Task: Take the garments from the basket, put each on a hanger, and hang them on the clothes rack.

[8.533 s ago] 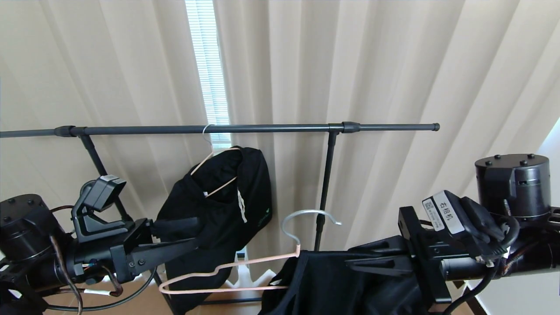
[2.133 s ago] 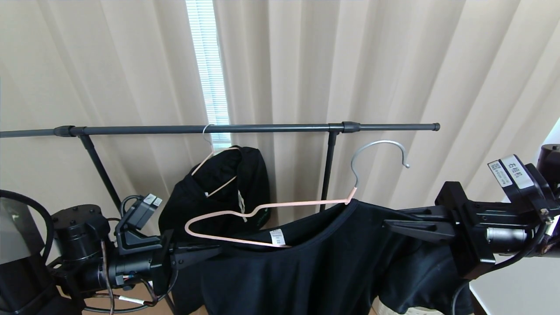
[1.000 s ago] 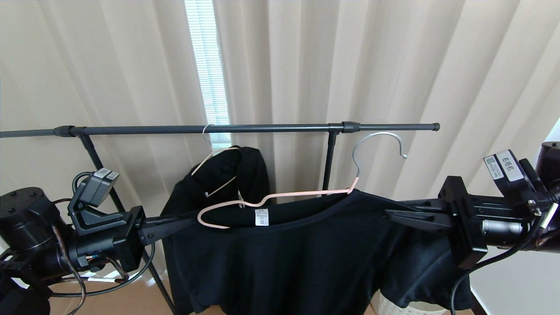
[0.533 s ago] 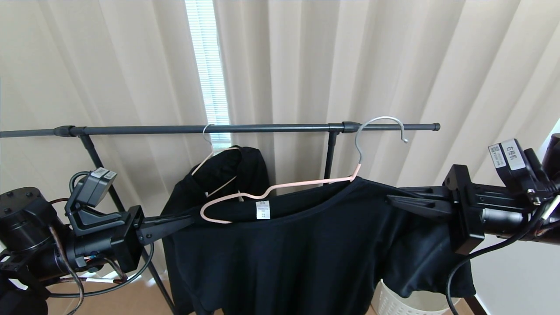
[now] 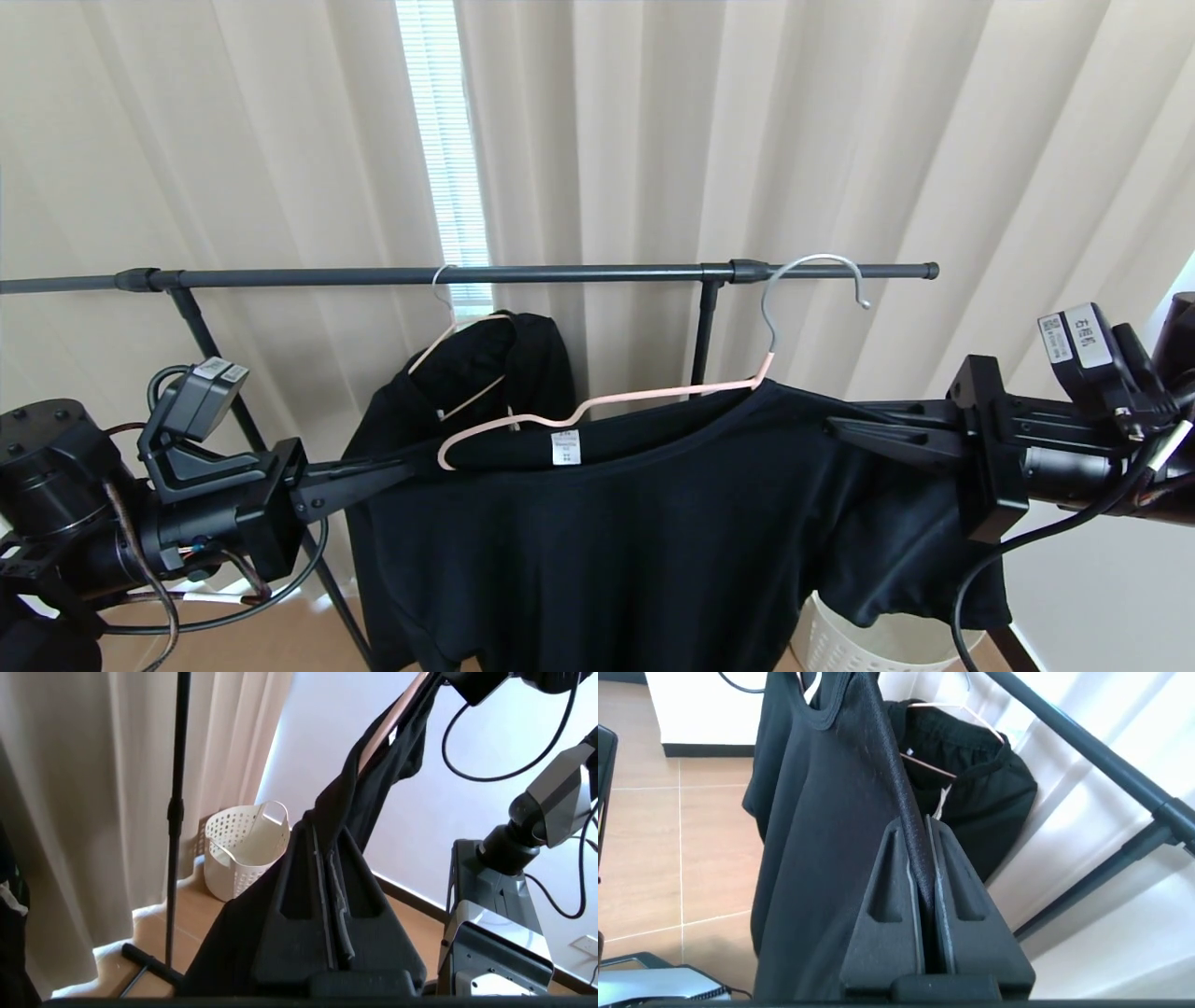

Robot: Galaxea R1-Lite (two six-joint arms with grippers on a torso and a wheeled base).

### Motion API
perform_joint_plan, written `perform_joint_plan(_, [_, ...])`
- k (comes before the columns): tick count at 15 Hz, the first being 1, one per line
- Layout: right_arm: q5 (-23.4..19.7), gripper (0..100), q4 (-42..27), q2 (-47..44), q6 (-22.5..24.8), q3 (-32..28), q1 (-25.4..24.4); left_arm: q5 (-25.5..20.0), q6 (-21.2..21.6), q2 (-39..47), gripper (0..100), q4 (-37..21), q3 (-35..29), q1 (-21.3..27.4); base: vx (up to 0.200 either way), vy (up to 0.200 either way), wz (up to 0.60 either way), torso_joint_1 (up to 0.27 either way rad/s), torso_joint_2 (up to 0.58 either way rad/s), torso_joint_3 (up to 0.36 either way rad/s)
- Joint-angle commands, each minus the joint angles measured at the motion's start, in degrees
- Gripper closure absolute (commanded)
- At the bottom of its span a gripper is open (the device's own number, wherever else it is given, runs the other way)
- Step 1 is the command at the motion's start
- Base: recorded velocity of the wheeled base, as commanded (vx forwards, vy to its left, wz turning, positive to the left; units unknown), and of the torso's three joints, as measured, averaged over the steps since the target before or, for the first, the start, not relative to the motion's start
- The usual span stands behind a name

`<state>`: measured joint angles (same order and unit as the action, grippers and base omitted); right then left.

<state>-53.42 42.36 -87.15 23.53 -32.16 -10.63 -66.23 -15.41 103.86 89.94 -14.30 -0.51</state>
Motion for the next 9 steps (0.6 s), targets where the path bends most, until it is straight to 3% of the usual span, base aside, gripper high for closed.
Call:
perform_joint_plan(1, [0.0, 100, 0.0, -0.4, 0.3, 0.5, -0.1, 0.0, -0.1, -0.4, 100, 0.1, 0.1, 0.1, 0.0, 0.0, 0.0, 0.0, 0.0, 0.0])
perform_joint_plan(7, [0.0, 100, -0.1, -2.8, 2.1, 0.9, -1.7, 0.0, -0.1, -2.2, 100, 0.1, 0.6, 0.3, 0.0, 0.0, 0.0, 0.0, 0.0, 0.0])
perform_joint_plan(9, [1.7, 100, 0.0, -4.5, 2.0, 1.0, -5.2, 0.3, -0.1, -2.8, 100, 0.1, 1.5, 2.1, 0.0, 0.0, 0.0, 0.0, 0.0, 0.0])
